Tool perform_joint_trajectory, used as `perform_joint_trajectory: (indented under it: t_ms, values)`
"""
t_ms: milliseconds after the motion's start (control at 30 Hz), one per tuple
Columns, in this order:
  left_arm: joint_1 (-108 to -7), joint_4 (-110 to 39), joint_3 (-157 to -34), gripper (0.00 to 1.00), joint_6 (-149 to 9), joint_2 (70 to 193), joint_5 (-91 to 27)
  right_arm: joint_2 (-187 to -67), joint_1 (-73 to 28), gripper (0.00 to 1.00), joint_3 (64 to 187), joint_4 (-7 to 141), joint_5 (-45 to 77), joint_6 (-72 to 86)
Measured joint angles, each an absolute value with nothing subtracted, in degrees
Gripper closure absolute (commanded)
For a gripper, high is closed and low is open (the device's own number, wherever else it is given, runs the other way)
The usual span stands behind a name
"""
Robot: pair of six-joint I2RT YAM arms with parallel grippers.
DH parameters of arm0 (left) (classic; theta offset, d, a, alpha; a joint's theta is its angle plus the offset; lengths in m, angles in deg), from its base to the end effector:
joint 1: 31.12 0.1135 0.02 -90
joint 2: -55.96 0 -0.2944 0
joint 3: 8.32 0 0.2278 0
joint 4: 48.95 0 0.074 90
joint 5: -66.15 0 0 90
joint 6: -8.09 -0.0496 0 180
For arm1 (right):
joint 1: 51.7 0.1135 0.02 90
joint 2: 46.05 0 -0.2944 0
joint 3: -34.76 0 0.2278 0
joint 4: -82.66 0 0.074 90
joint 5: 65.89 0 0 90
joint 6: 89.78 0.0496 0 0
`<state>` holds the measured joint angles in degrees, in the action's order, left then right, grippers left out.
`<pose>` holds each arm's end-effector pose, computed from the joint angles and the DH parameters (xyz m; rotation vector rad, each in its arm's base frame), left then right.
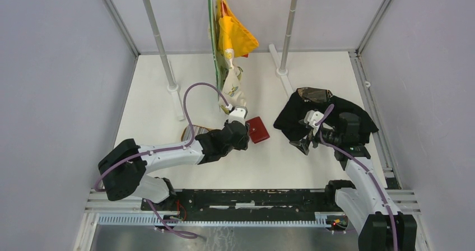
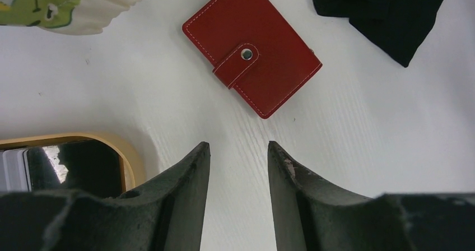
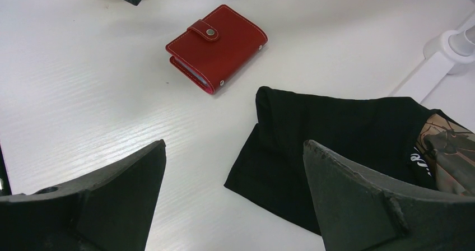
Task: Put the credit cards into the card holder
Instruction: Move the card holder to the center of the board.
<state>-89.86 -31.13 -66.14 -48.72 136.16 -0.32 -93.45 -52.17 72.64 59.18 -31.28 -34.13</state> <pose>0.1580 -0.2221 0.2398 0.2824 2.2188 -0.4206 0.1314 0.0397 0.2369 -1.0498 1.6260 0.6299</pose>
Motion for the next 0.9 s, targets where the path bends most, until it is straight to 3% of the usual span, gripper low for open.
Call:
perform_joint_trajectory:
  t_ms: [200, 667, 900]
  values:
    - [-90.12, -30.78, -66.14, 0.48, -53.03, 136.16, -1.52, -93.45, -52.17, 0.02, 72.64, 59.18, -31.15, -34.33]
    - [-90.14, -28.16, -67.56, 0.28, -60.59, 136.16, -2.94, -93.47, -52.17, 0.02, 72.64, 59.18, -30.23, -35.29]
    - [-90.14, -26.41, -68.58, 0.26, -62.8, 136.16, -2.96, -93.47, -52.17, 0.02, 72.64, 59.18, -29.38, -36.1]
